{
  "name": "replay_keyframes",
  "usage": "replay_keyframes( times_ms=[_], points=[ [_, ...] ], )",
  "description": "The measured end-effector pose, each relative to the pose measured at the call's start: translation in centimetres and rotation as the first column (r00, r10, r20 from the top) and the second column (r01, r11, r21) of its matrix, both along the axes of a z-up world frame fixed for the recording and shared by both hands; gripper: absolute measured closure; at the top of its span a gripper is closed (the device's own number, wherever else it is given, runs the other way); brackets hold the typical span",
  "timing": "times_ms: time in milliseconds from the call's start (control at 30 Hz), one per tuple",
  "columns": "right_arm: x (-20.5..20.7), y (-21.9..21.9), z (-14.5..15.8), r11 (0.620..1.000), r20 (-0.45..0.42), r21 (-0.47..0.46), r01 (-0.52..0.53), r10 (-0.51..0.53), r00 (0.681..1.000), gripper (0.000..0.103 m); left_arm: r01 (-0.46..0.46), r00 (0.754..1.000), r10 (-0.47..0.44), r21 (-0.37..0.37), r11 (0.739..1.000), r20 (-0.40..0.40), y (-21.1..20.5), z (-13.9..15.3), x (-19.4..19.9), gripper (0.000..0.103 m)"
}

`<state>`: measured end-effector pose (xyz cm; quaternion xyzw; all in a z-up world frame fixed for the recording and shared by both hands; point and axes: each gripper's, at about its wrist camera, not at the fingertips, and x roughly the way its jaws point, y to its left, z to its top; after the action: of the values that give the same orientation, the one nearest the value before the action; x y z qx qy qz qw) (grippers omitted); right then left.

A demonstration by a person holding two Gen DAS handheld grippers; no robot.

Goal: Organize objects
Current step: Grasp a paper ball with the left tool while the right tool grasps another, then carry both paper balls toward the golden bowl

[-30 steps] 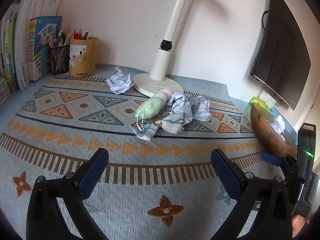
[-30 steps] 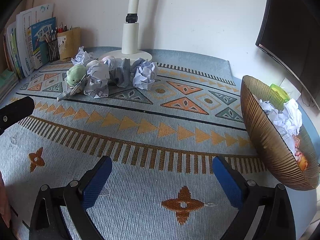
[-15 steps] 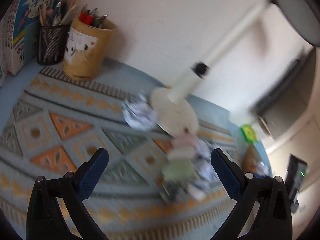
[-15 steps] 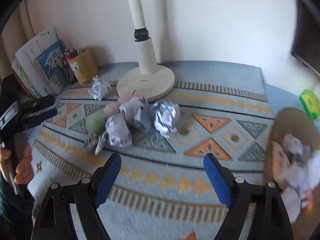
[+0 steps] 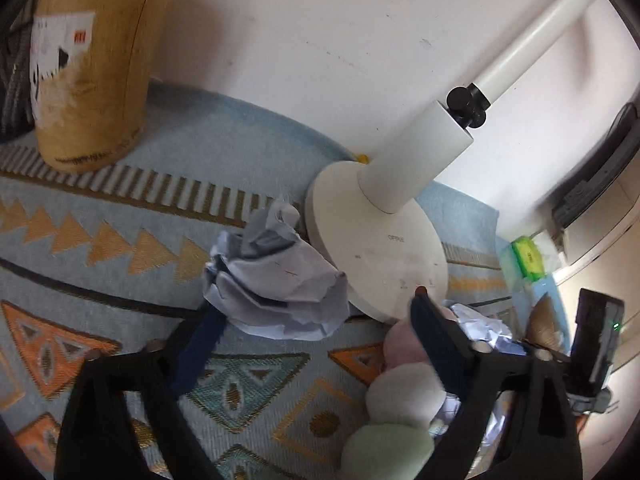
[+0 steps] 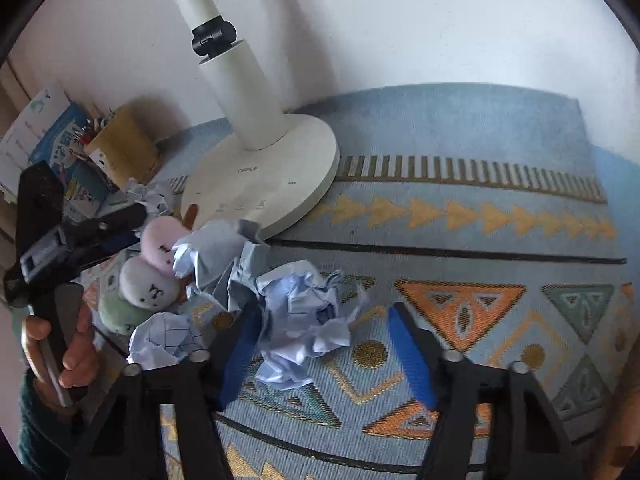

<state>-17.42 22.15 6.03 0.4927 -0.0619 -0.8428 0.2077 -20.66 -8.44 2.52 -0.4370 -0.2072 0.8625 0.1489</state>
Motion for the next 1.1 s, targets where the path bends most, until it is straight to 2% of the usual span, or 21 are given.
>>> replay_keyframes(
  times_ms=[33,67,133,267,367,467,533,600,633,700,767,800,833,867,933,1000,1100],
  points=[
    [0.2,0.1,0.2,1.0,-0.012,-0.001,0.004,-0.004,1.0,0.063,0.003,1.0,-0.004,0.004,1.0,0.008,0.0,-0.2,-0.1,0.041],
    [0.3,0.0,0.4,1.0,-0.028,0.019,0.014,-0.013,1.0,0.064,0.004,1.0,-0.004,0.011,1.0,0.013,0.1,-0.4,-0.1,0.05],
    [1.0,-0.1,1.0,0.999,-0.065,0.045,0.028,-0.025,0.998,0.067,-0.008,1.0,0.008,0.0,1.0,-0.006,0.1,-0.1,0.3,0.051],
    [3.6,1.0,3.8,0.998,-0.115,-0.052,0.037,-0.043,0.992,0.067,-0.014,0.998,0.011,-0.036,0.999,-0.065,0.7,2.3,3.0,0.051],
    [7.6,1.8,5.6,0.993,-0.13,-0.114,0.024,-0.039,0.991,0.067,-0.012,0.991,0.009,-0.024,1.0,-0.135,1.4,5.5,7.9,0.051],
    [13.0,2.5,5.4,0.993,-0.137,-0.119,0.007,-0.023,0.99,0.066,-0.047,0.982,0.031,-0.085,0.995,-0.187,3.3,7.3,14.5,0.051],
    [16.3,2.5,4.1,0.997,-0.141,-0.08,0.009,-0.02,0.99,0.066,-0.08,0.984,0.065,-0.085,0.993,-0.166,4.5,6.7,18.0,0.051],
    [18.8,2.1,2.2,0.999,-0.121,-0.031,0.007,-0.011,0.993,0.066,-0.091,0.984,0.086,-0.024,0.996,-0.159,5.0,5.3,20.9,0.051],
    [19.3,2.0,1.5,1.0,-0.109,-0.024,0.0,-0.003,0.994,0.066,-0.105,0.982,0.1,-0.021,0.994,-0.158,5.3,4.7,22.0,0.051],
    [20.7,1.3,0.2,1.0,-0.132,0.013,-0.017,0.018,0.991,0.065,-0.14,0.98,0.127,-0.076,0.987,-0.154,6.1,3.7,23.2,0.051],
    [21.3,0.7,0.3,0.999,-0.181,0.05,-0.016,0.024,0.983,0.065,-0.239,0.963,0.206,-0.199,0.95,-0.171,6.7,3.2,24.2,0.051],
    [21.6,0.4,0.3,0.997,-0.206,0.076,-0.011,0.026,0.978,0.062,-0.262,0.956,0.223,-0.215,0.941,-0.191,6.7,3.2,24.7,0.051],
    [21.7,0.2,0.1,0.995,-0.217,0.099,-0.007,0.028,0.976,0.051,-0.263,0.953,0.221,-0.201,0.944,-0.209,6.6,3.1,25.0,0.051],
    [21.8,-0.4,0.0,0.992,-0.208,0.122,-0.01,0.036,0.977,0.044,-0.263,0.95,0.22,-0.191,0.946,-0.221,6.4,2.8,25.4,0.051],
    [22.1,-1.2,-0.3,0.986,-0.201,0.162,-0.027,0.06,0.978,0.041,-0.269,0.945,0.223,-0.184,0.945,-0.237,5.9,2.3,25.7,0.05],
    [22.4,-1.9,-0.4,0.974,-0.223,0.223,-0.026,0.077,0.972,0.038,-0.278,0.947,0.241,-0.165,0.946,-0.213,5.2,1.5,25.5,0.049],
    [22.5,-2.2,-0.4,0.966,-0.235,0.259,-0.024,0.088,0.968,0.038,-0.271,0.943,0.232,-0.143,0.952,-0.239,5.2,1.6,25.6,0.049]
  ],
)
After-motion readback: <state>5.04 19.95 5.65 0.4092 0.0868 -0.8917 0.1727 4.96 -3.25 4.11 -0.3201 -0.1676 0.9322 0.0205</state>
